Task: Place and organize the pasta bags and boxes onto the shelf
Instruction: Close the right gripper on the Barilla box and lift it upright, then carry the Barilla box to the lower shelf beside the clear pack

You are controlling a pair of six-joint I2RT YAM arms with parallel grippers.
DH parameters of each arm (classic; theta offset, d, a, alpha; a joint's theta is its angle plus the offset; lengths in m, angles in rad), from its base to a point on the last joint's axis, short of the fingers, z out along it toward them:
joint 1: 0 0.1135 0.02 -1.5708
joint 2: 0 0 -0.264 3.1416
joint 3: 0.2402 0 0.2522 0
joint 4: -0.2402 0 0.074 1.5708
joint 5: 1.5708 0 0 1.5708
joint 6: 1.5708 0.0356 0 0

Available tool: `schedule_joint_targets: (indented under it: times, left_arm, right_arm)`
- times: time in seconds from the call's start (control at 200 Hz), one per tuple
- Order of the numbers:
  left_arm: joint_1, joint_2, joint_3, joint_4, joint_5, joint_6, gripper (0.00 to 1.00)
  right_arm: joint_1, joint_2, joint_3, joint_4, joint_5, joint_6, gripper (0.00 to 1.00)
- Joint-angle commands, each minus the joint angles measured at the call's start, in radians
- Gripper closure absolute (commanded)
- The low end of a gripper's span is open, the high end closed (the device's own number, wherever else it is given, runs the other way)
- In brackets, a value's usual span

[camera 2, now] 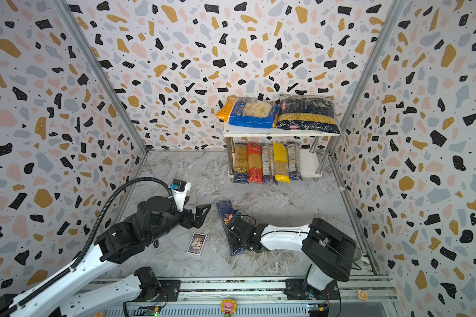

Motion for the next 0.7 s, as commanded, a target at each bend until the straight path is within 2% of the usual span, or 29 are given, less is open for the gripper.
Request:
schedule_joint_targets:
  times: [0.0,0.22,0.465,0.691]
  left_arm:
    - [0.006,0.040,0.044,0.093,0.028,0.001,0.00]
    - [0.006,0.138,0.075,0.135,0.034,0.002,0.00]
    - [0.006,0.243,0.106,0.153,0.043,-0.017,0.00]
    - [0.006,0.255,0.119,0.155,0.037,-0.022,0.01]
  right_arm:
    - [-0.035,-0.081,-0.036,0.017,-0.077,-0.039,0.67]
    - [-0.157,-0.239,-0.177,0.129,-0.230,-0.046,0.69]
    - [-0.263,-0.357,-0.212,0.120,-0.324,-0.083,0.71]
    - [-0.369,-0.439,-0.232,0.145,-0.442,-0.098,0.72]
